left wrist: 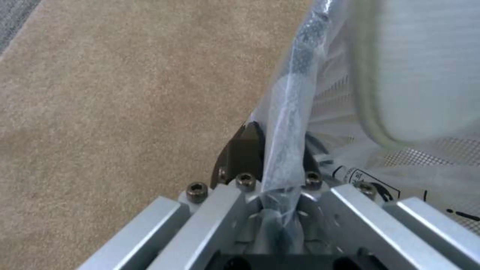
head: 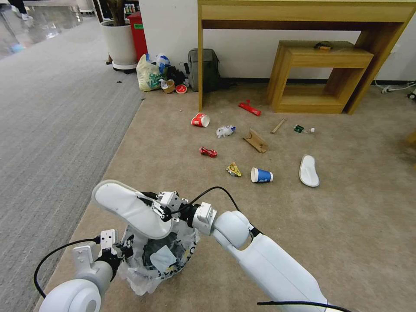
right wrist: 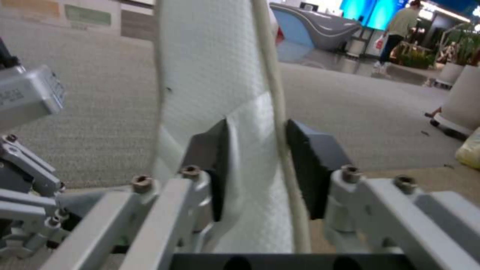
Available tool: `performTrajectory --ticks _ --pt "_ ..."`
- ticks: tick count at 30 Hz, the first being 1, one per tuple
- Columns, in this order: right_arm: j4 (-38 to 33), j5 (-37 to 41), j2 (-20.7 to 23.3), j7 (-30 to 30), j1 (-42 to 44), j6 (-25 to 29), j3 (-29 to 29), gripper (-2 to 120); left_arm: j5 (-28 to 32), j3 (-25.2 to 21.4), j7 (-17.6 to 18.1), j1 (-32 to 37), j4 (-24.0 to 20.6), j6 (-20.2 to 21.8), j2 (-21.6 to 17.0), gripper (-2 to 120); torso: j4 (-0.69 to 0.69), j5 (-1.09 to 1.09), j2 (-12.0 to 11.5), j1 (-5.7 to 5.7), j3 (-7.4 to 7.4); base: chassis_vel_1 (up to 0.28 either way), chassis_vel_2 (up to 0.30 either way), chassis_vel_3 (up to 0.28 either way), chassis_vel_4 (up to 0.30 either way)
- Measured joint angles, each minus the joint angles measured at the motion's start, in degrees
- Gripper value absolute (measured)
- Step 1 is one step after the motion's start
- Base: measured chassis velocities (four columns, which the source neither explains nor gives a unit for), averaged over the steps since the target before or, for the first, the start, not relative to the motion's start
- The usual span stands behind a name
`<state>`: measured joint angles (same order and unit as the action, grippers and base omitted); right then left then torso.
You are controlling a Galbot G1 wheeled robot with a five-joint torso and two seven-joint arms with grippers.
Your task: Pick up the trash bin and place the garbage on the floor into it.
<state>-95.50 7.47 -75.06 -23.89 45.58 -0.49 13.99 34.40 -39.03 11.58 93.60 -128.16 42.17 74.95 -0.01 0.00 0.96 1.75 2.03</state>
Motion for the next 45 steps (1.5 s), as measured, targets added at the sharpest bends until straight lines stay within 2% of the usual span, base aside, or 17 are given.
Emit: performTrajectory --ticks 2,3,7,9,11,14,15,18,24,30,31,35,38,40,42,43,45 --pt "0.05 0.09 0.10 0.25 0.38 -0.05 -0.23 44 -0.01 0.05 -0.02 0.04 -0.06 0.00 0.04 0 0.00 0.00 0.00 0.00 0.00 0.000 0.000 0.000 0.000" --pt "0.05 0.09 0.10 0.25 0.38 -0.05 -0.23 44 -0.01 0.05 -0.02 0.04 -0.06 0.00 0.04 0 0.00 0.00 0.00 0.00 0.00 0.000 0.000 0.000 0.000" --pt "0.24 1.02 0.11 0.96 0.91 -0.72 -0.82 65 -0.01 0.03 -0.04 0.31 -0.46 0.00 0.08 0 0.00 0.00 0.00 0.00 0.00 0.000 0.000 0.000 0.000" --pt "0.23 1.26 0.09 1.06 0.97 -0.86 -0.96 68 -0.01 0.01 -0.04 0.40 -0.51 -0.01 0.11 0 0.00 0.00 0.00 0.00 0.00 0.000 0.000 0.000 0.000" --pt "-0.22 2.10 0.04 1.78 1.11 -1.43 -1.50 80 -0.02 -0.11 -0.04 0.49 -0.64 -0.01 0.19 0 0.00 0.00 0.00 0.00 0.00 0.000 0.000 0.000 0.000" --pt "-0.63 2.61 -0.02 2.34 1.23 -1.81 -2.09 82 -0.01 -0.23 -0.05 0.50 -0.66 -0.01 0.27 0 0.01 0.00 0.00 0.00 0.00 0.000 0.000 0.000 0.000" --pt "-1.71 3.57 0.07 3.83 1.79 -3.03 -4.08 92 -0.02 -0.80 -0.05 0.53 -0.66 -0.02 0.61 0 0.00 0.00 0.00 0.00 0.00 0.000 0.000 0.000 0.000" --pt "-3.07 5.11 0.64 7.18 3.45 -4.10 -6.40 99 0.18 -1.60 -0.10 0.73 -0.98 -0.02 1.12 0 0.01 0.01 0.00 0.00 0.00 0.000 0.000 0.000 0.000" --pt "-5.90 8.20 1.93 12.31 8.64 -6.41 -12.30 100 0.39 -3.25 -0.81 0.94 -1.47 -0.05 2.27 0 -0.01 0.01 0.00 0.00 0.00 0.000 0.000 0.000 0.000" --pt "-8.21 6.52 1.54 14.23 16.85 -8.02 -22.87 100 0.26 -4.17 -1.94 2.20 -2.36 -0.05 2.45 0 0.00 0.01 0.00 0.00 0.00 0.000 0.000 0.000 0.000" --pt "-8.21 6.52 1.54 14.23 16.85 -8.02 -22.87 100 0.26 -4.17 -1.94 2.20 -2.36 -0.05 2.45 0 0.00 0.01 0.00 0.00 0.00 0.000 0.000 0.000 0.000" --pt "-11.10 5.84 0.73 15.08 24.98 -8.13 -31.56 100 0.09 -4.57 -2.74 2.68 -2.55 -0.05 2.56 0 0.00 0.00 0.00 0.00 0.00 0.000 0.000 0.000 0.000" --pt "-12.06 5.62 0.51 15.09 27.27 -8.13 -33.90 100 0.02 -4.68 -2.92 2.72 -2.54 -0.05 2.53 0 -0.01 0.02 0.00 0.00 0.00 0.000 0.000 0.000 0.000" --pt "-13.36 5.46 0.20 14.84 29.72 -8.11 -36.62 100 0.01 -4.75 -3.21 2.77 -2.57 -0.05 2.50 0 -0.01 0.00 0.00 0.00 0.00 0.000 0.000 0.000 0.000" --pt "-16.01 5.51 -0.48 13.65 33.86 -8.11 -41.75 100 -0.01 -4.75 -3.65 2.96 -2.98 -0.05 2.58 0 -0.01 0.01 0.00 0.00 0.00 0.000 0.000 0.000 0.000" --pt "-16.01 5.51 -0.48 13.65 33.86 -8.11 -41.75 100 -0.01 -4.75 -3.65 2.96 -2.98 -0.05 2.58 0 -0.01 0.01 0.00 0.00 0.00 0.000 0.000 0.000 0.000" --pt "-17.80 5.73 -0.87 12.70 36.10 -8.08 -45.50 100 -0.22 -4.74 -4.17 3.16 -3.09 -0.05 2.74 0 -0.01 0.00 0.00 0.00 0.00 0.000 0.000 0.000 0.000"
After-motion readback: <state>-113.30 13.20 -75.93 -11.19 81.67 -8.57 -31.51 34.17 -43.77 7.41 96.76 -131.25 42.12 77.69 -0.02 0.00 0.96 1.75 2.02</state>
